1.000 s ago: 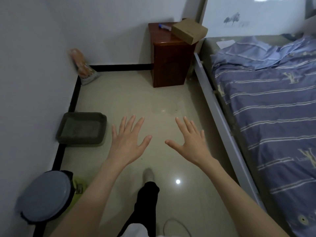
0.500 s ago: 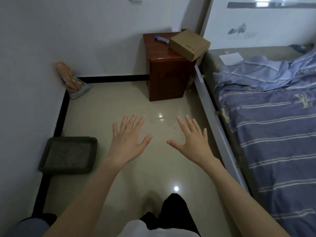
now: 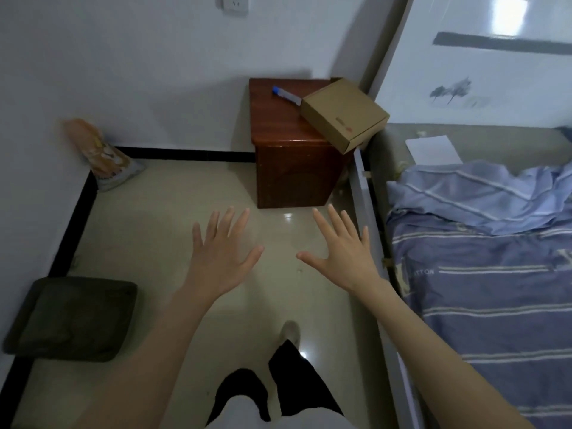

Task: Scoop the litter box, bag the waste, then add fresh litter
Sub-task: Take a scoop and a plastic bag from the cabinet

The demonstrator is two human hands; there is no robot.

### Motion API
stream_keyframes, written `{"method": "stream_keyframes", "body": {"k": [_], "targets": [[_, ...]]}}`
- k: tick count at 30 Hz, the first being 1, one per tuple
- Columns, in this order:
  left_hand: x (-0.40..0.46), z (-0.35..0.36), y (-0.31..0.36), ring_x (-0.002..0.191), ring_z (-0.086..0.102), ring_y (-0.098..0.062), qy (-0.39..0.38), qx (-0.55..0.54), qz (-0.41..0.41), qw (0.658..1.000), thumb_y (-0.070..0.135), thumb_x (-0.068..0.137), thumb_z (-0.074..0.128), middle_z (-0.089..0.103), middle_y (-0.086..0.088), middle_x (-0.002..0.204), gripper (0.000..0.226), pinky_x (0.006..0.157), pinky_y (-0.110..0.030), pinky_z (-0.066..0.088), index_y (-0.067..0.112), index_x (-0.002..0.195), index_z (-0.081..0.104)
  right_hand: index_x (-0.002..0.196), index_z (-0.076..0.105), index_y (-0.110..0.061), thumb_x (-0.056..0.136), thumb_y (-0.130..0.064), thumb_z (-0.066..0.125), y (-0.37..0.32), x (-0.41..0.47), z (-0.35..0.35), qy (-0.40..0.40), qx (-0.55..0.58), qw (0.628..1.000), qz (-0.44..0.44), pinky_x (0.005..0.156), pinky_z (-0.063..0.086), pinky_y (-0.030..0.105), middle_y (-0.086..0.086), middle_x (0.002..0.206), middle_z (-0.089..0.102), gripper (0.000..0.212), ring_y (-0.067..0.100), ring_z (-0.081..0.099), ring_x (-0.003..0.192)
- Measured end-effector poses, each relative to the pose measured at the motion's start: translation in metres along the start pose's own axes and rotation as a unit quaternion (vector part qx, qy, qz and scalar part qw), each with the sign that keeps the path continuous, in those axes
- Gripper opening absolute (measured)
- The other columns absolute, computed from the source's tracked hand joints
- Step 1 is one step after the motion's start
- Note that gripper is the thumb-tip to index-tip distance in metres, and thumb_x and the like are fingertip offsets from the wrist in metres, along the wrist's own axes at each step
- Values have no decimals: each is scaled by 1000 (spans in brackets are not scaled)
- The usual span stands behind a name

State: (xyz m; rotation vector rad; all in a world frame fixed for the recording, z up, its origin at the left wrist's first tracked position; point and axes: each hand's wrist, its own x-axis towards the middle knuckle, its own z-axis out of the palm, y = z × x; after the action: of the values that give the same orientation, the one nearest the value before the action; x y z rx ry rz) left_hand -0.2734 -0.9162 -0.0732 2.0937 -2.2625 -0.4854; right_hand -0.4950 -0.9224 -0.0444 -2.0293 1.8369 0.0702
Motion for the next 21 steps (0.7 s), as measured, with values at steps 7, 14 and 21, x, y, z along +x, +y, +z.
{"method": "stream_keyframes", "body": {"k": [7, 14, 21], "targets": [[94, -6, 13, 144, -8, -23, -29, -20, -20, 999, 62, 89, 26, -4, -1, 157, 72, 113, -52, -3, 32, 147, -6, 148, -6, -39, 82, -70, 42, 26, 103, -31, -15, -24, 999, -22, 116, -1, 55, -3, 159, -9, 87, 21, -11, 146], [197, 27, -26, 144, -6, -22, -44, -22, -38, 998, 73, 65, -5, -2, 0, 157, 92, 113, -52, -1, 32, 147, -6, 150, -3, -33, 87, -64, 41, 28, 226, -11, -28, -32, 998, -50, 118, -4, 46, 0, 160, -8, 83, 20, -10, 147], [307, 128, -79, 144, -4, -21, -70, -52, -53, 995, 58, 91, 30, -2, 2, 157, 74, 115, -52, -1, 24, 148, -2, 151, -3, -26, 95, -56, 30, 44, 363, 73, 14, -57, 996, -63, 116, -8, 38, 4, 159, -7, 72, 22, -12, 146]]}}
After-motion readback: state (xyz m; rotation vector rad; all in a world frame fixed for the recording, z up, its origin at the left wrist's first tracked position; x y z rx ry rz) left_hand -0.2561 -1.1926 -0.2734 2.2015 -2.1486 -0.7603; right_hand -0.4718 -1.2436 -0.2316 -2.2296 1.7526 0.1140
